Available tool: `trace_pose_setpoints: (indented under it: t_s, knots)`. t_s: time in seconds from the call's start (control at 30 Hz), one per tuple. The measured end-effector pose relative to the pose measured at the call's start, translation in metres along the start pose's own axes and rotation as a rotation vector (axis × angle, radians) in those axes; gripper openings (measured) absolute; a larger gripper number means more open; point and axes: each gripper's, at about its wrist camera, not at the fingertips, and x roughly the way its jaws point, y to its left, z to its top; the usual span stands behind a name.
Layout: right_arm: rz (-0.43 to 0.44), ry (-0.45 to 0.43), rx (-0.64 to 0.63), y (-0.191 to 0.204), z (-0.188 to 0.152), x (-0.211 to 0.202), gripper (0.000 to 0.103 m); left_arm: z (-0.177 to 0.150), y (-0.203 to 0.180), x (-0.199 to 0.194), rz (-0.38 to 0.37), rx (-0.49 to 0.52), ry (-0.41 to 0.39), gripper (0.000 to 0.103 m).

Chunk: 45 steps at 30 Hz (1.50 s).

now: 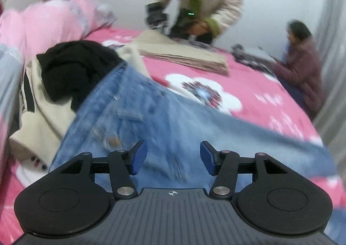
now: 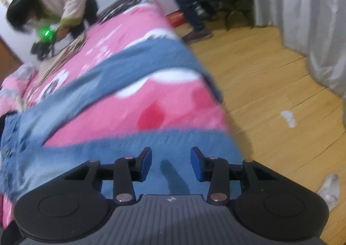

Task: Fold clothes
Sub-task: 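Close the left tool on the light-blue jeans waistband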

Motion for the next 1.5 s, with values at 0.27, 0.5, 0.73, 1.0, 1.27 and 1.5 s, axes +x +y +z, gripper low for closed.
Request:
trace_pose_setpoints:
  t_s: [0.27, 0.5, 0.73, 1.0, 1.27, 1.5]
  knots:
    - [0.017, -0.033, 0.164, -0.010, 0.079, 0.061, 0.042, 0.063, 0.026, 0.068, 0.096, -0.172, 0.001, 0.054]
    - [0.065, -0.004, 0.283, -0.018, 0.123, 0.107, 0.042, 0.084, 0.040, 0.098, 0.146, -0.163, -0.027, 0.054]
    - [0.037, -0.037, 0.342, -0.037, 0.133, 0.132, 0.042, 0.093, 0.046, 0.126, 0.128, -0.241, -0.021, 0.046]
    - [-0.114, -0.126, 0.496, -0.098, 0.149, 0.157, 0.043, 0.093, 0.037, 0.115, 0.186, -0.163, -0.088, 0.002]
    - [0.105, 0.048, 0.691, -0.170, 0.143, 0.241, 0.046, 0.101, 0.022, 0.114, 0.315, -0.120, -0.088, 0.002]
    - [0.235, 0.097, 0.991, -0.237, 0.084, 0.297, 0.052, 0.116, -0.004, 0.110, 0.439, 0.032, -0.063, 0.003]
